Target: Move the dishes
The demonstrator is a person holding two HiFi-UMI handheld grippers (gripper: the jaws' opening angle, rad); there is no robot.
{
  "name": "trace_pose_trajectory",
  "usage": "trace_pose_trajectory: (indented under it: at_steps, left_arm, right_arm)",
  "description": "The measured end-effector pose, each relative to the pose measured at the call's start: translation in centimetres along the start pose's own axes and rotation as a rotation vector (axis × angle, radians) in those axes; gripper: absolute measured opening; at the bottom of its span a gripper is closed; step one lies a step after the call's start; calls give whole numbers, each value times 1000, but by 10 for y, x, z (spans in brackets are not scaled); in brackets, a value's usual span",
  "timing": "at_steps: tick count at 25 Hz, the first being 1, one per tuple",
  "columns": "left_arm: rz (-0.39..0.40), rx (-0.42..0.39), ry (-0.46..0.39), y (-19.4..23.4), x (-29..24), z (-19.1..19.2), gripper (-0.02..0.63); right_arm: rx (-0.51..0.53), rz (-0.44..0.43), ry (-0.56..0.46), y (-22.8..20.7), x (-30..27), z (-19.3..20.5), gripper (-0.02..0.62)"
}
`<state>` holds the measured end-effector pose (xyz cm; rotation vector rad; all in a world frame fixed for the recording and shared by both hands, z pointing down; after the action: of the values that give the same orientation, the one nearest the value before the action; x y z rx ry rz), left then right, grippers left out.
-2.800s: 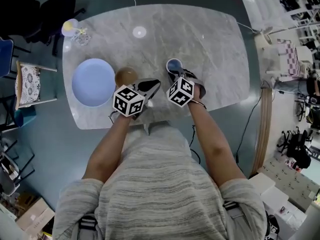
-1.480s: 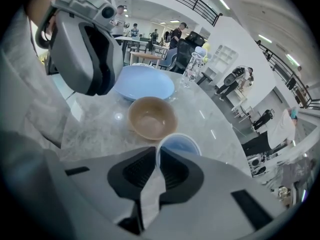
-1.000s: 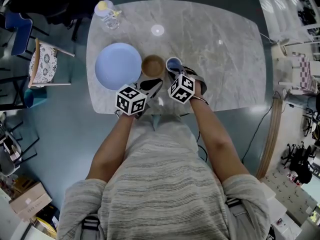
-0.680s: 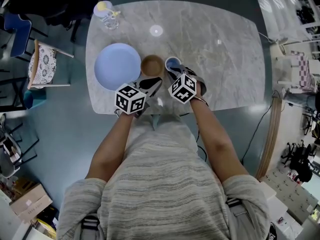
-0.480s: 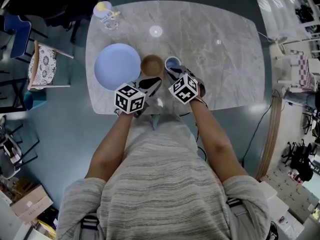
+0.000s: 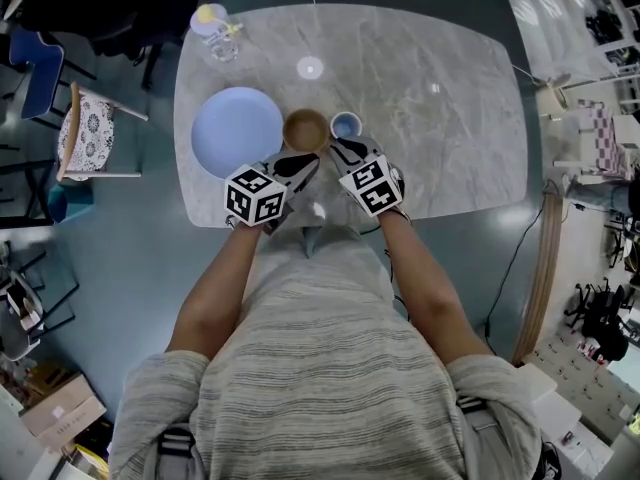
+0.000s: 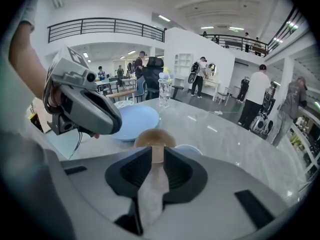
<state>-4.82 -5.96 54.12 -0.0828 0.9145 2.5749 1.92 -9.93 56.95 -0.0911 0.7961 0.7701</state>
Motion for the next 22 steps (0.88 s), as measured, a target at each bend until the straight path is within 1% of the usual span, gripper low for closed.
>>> trace_pose_trajectory:
  at_steps: [5,11,15,19,22]
  left_arm:
    - [-14,-46,-31,-7,12,-7,25]
    - [-2,-103,-90,-28,27,-22,25]
    - [16,-150,-134,-46,39,-32,25]
    - [30,-186,-175,-61,56,-42,25]
    - [38,-210,-212,-73,70,-50,25]
  right_arm:
    - [-63,-5,-94,8,17,-18,77]
    - [-150,-45,-217,20,47,-46,49]
    - [-163,-76,-291,30,69,-64,34]
    - [-165,-119,-343,42,90,-76,25]
    - [-173,-128,-382,50,105,-83,25]
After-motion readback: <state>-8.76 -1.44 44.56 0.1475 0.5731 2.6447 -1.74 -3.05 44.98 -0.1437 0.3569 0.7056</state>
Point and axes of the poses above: the fingertips, and each gripper's own axes: x backward along the fingers, y to its left, z out of its underside, the point moved 3 cm from there along x, backward along the fingers, and after that the axes turned 13 degrees about z, right-handed, at the moved point
